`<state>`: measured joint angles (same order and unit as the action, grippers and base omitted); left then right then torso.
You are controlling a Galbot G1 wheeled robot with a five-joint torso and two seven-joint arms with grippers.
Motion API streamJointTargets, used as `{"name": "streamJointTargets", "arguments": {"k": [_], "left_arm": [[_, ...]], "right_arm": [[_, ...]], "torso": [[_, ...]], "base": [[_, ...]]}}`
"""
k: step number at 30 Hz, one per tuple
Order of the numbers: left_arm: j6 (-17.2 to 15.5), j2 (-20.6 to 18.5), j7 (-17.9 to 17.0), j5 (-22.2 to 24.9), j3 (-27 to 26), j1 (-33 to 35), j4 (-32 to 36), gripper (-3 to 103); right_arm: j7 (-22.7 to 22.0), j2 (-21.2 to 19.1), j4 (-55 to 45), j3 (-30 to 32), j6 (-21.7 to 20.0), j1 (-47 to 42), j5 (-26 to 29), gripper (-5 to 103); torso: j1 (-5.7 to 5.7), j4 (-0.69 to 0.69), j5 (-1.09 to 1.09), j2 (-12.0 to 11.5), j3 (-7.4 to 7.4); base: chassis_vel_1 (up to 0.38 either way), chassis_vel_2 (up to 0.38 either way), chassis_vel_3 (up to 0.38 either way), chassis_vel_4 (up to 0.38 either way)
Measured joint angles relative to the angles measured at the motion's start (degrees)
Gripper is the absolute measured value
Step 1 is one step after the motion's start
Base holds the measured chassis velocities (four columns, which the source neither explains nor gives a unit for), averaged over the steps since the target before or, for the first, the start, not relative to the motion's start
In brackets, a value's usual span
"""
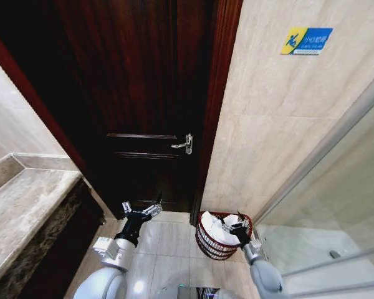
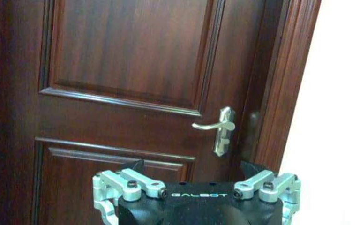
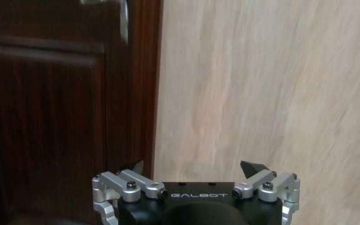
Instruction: Discard the used towel into the hamper.
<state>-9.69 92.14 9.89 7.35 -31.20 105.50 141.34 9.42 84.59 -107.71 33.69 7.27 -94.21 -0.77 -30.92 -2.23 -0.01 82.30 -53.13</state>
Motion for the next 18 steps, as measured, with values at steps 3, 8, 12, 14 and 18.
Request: {"name": "streamJointTargets", "arguments": {"k": [3, 8, 12, 14, 18], "left_arm": [[0.0, -0.01, 0.0, 0.0, -0.01, 0.0, 0.0, 100], [0.0, -0.01, 0.0, 0.0, 0.0, 0.0, 0.0, 100], [0.0, -0.01, 0.0, 0.0, 0.0, 0.0, 0.0, 100], [0.0, -0.01, 0.0, 0.0, 0.0, 0.0, 0.0, 100], [0.0, -0.01, 0.0, 0.0, 0.0, 0.0, 0.0, 100]], "right_arm": [[-1.08, 1.88, -7.88, 0.09, 0.01, -5.77, -1.26, 100], [-2.07, 2.13, -14.9, 0.37, 1.33, -9.7, -1.19, 100], [-3.22, 1.97, -17.65, 0.99, 1.17, -9.77, 0.42, 100], [-3.53, 1.74, -18.33, 1.09, 0.98, -9.68, 0.95, 100], [-4.34, 1.08, -19.59, 1.2, -0.05, -8.74, 2.41, 100]], "torso": [[0.01, 0.02, 0.0, 0.0, 0.0], [0.01, 0.0, 0.0, 0.0, 0.0], [-0.01, 0.0, 0.01, 0.0, -0.01], [-0.01, 0.0, 0.01, 0.0, -0.01], [0.0, 0.0, 0.02, 0.0, -0.01]], "base": [[0.0, 0.0, 0.0, 0.0], [0.0, 0.0, 0.0, 0.0], [0.0, 0.0, 0.0, 0.0], [0.0, 0.0, 0.0, 0.0], [0.0, 0.0, 0.0, 0.0]]}}
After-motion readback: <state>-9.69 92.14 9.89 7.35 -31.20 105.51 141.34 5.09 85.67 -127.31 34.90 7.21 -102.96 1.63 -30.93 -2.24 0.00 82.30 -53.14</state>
